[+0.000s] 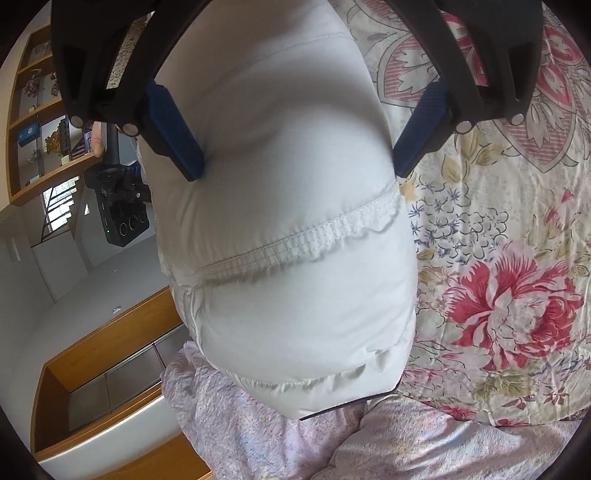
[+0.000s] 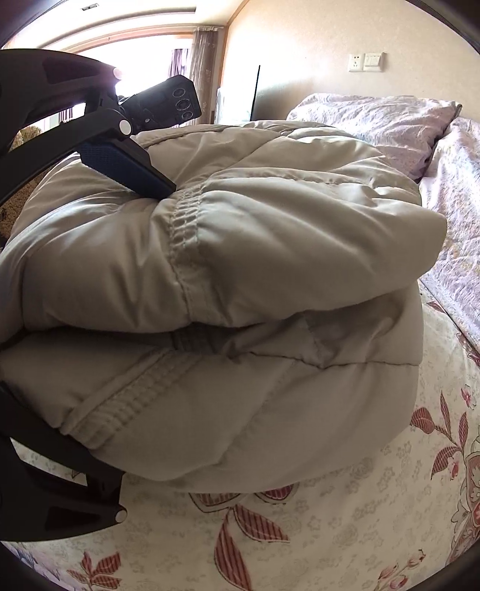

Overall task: Fold large clothes
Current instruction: 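Grasp the folded jacket with both grippers and roll it over, then lower the rolled cream jacket bundle onto the bed with both grippers, then press both grippers down on the jacket bundle to compact it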

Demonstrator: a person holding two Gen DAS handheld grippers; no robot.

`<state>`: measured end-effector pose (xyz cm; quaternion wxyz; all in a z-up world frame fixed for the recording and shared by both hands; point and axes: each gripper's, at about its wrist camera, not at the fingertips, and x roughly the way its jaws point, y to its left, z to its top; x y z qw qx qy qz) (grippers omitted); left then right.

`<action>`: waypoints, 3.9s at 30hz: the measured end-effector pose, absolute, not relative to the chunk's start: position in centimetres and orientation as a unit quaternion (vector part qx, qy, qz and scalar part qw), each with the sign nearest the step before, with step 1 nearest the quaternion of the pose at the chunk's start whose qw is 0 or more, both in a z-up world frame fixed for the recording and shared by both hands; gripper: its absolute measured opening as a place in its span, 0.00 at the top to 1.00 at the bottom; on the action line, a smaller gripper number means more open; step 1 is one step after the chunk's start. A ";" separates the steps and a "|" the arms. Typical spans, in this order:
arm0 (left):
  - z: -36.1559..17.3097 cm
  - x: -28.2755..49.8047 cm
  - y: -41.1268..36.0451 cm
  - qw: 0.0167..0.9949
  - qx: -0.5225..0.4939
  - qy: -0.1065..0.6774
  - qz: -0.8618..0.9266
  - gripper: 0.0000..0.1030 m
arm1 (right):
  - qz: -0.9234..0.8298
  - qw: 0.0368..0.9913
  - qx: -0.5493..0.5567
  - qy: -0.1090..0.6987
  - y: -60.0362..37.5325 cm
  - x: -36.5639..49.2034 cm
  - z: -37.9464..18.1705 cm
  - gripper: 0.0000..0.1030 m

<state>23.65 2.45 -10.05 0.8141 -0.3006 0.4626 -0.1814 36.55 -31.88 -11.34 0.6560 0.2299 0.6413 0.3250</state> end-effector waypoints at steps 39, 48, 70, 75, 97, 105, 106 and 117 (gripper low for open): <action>-3.7 21.9 8.3 0.880 -0.306 0.312 -0.186 0.37 | 0.496 0.623 0.260 0.546 -26.4 36.1 -11.3 0.07; -4.5 22.1 14.2 0.893 -0.322 0.291 -0.121 0.37 | 0.510 0.621 0.226 0.551 -19.7 40.1 -10.8 0.09; -4.5 21.4 15.9 0.930 -0.162 0.313 0.103 0.05 | 0.303 0.818 0.183 0.454 -27.5 39.4 -8.2 0.04; -2.8 21.6 13.5 0.935 -0.098 0.310 0.140 0.05 | 0.322 0.857 0.096 0.390 -23.6 36.0 -4.3 0.24; -6.1 26.4 12.6 0.922 -0.111 0.355 0.107 0.02 | 0.296 0.879 -0.047 0.372 -10.6 38.0 -8.4 0.49; -8.3 27.3 12.8 0.917 -0.120 0.364 0.112 0.02 | 0.287 0.879 -0.065 0.375 -9.6 38.1 -10.0 0.49; -8.5 27.5 12.7 0.917 -0.117 0.365 0.115 0.02 | 0.287 0.880 -0.065 0.374 -9.6 38.1 -10.1 0.49; -4.2 26.9 13.1 0.924 -0.106 0.341 0.138 0.03 | 0.282 0.894 -0.021 0.348 -10.1 39.1 -4.5 0.48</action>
